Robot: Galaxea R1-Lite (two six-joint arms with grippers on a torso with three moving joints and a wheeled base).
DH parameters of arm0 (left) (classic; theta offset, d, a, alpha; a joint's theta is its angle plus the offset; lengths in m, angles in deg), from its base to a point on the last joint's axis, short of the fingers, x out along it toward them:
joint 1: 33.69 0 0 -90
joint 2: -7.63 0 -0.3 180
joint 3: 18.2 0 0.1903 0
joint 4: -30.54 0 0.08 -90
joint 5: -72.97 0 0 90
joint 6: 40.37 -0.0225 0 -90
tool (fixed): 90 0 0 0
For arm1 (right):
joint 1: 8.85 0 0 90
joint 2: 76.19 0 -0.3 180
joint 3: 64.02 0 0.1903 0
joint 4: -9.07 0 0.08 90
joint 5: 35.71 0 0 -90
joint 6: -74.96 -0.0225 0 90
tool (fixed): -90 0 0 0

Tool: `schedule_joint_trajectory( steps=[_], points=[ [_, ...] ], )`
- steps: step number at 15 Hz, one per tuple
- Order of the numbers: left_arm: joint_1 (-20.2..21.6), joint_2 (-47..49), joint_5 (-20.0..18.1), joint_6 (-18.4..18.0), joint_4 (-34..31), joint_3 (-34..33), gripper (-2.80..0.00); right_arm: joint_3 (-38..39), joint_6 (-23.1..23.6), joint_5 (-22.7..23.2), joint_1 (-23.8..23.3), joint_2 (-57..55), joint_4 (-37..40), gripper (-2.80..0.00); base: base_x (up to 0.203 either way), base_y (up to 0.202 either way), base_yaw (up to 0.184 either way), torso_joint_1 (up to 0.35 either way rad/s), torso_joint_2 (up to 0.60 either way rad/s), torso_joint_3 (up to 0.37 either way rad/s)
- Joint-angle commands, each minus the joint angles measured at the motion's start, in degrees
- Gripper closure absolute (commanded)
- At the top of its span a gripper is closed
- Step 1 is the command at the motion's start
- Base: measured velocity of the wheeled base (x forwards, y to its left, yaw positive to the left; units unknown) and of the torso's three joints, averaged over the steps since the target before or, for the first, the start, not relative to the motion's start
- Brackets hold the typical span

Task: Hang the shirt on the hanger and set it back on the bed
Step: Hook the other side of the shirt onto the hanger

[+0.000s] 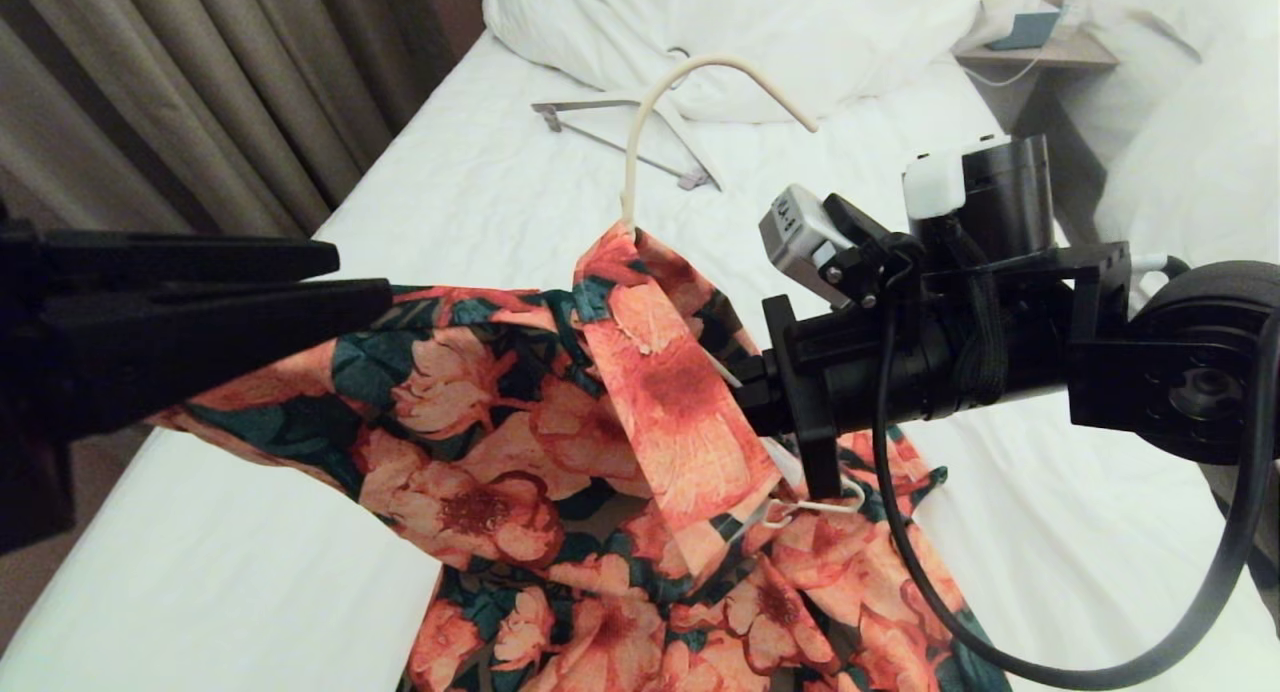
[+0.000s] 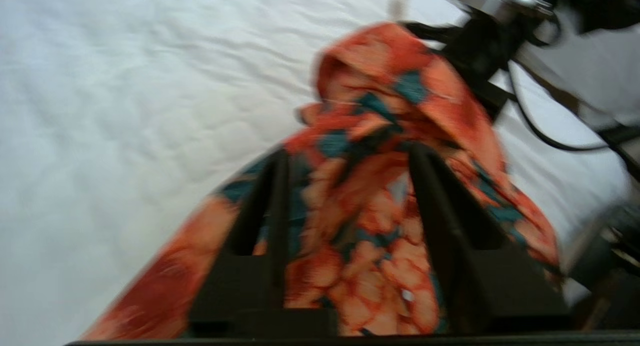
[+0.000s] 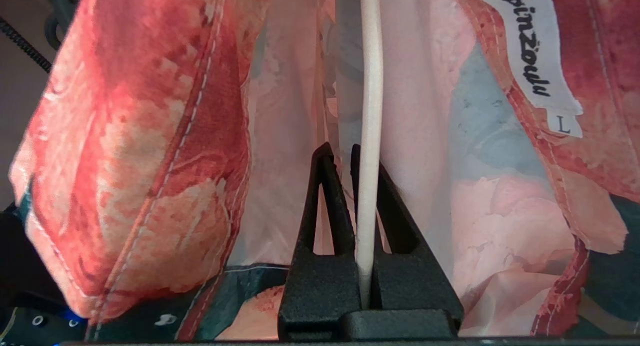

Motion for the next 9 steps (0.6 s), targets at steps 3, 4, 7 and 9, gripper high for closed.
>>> schedule_joint_trajectory(
  steps=[3, 4, 7, 9],
  points=[
    [-0.63, 4.17, -5.54, -0.02, -0.09, -0.67, -2.8, 0.16, 0.53, 0.27, 0.02, 0.0, -0.08, 0.0, 0.0, 0.0, 0.0, 0.0, 0.0, 0.0],
    [-0.63, 5.09, -6.49, -0.08, -0.02, -0.6, -2.8, 0.16, 0.61, 0.27, 0.02, 0.01, 0.0, 0.0, 0.0, 0.0, 0.0, 0.0, 0.0, 0.0],
    [-0.56, 9.38, -7.37, -2.34, 3.53, 0.3, -2.8, 0.08, 0.61, 0.27, 0.11, 0.17, 0.09, 0.0, 0.0, 0.0, 0.0, 0.0, 0.0, 0.0],
    [-0.05, 11.09, -8.39, -6.16, 5.4, 1.87, -2.8, 0.08, 0.79, 0.27, 0.11, 0.08, 0.09, 0.0, 0.0, 0.0, 0.0, 0.0, 0.0, 0.0]
  ],
)
